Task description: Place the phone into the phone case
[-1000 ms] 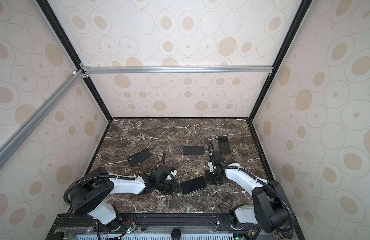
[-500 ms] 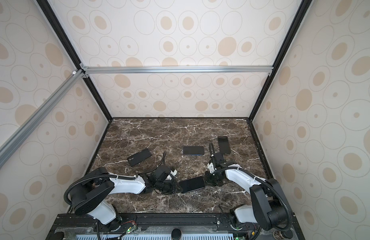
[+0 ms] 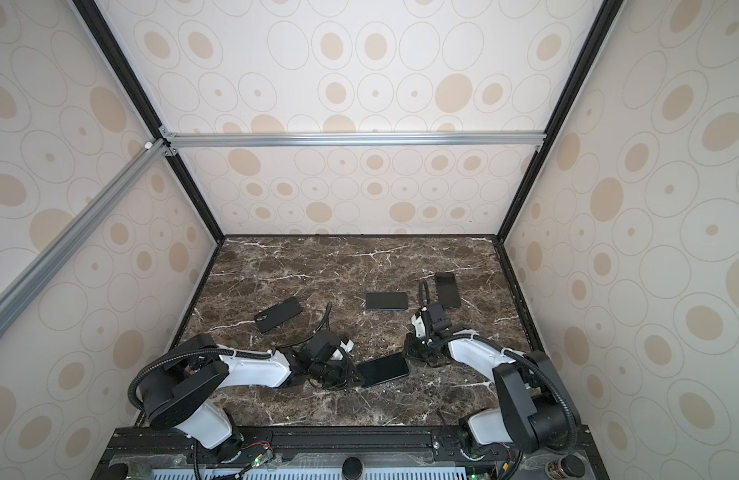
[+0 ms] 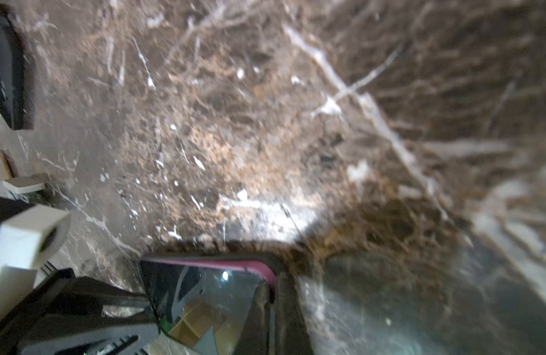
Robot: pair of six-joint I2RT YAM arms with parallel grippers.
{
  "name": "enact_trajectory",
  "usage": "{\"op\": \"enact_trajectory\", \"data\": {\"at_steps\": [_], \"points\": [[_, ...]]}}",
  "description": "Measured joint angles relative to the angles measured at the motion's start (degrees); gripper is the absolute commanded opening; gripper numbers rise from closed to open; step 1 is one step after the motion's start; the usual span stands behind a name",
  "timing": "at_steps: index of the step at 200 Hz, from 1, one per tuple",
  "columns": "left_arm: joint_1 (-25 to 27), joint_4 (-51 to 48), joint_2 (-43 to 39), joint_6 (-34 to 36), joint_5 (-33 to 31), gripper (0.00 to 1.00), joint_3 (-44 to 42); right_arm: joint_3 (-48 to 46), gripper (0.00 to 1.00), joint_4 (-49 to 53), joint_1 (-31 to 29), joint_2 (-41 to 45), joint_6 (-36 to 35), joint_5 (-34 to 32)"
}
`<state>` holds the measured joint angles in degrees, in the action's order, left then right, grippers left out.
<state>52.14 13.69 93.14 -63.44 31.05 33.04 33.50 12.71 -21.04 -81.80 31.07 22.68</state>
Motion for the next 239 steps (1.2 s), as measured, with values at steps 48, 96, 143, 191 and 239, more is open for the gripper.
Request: {"op": "enact_trajectory", "data": {"at_steps": [48,96,143,191,239], "points": [[0.3,0.5,0.2,0.0,-0.5,0.23,0.0,-1.2,0.12,-1.1,-6.7,-2.6,1.3,7.7],[-3.2,0.1,-2.7,0.0,-2.6,0.24,-2.0,9.1,0.20,17.8,-6.6,-1.8,-1.7,0.1],[-4.0,-9.2,-1.1,6.7,-3.7,0.27,4.4,12.4,0.25,27.6,-6.5,8.3,-2.9,-5.9],[-3.9,-11.4,0.9,9.6,-0.6,0.27,6.8,1.7,0.27,33.8,-6.2,19.0,1.7,-5.6],[-3.7,-10.3,3.7,9.9,4.2,0.27,8.4,-3.1,0.27,33.0,-5.9,20.1,5.2,-2.5]]}}
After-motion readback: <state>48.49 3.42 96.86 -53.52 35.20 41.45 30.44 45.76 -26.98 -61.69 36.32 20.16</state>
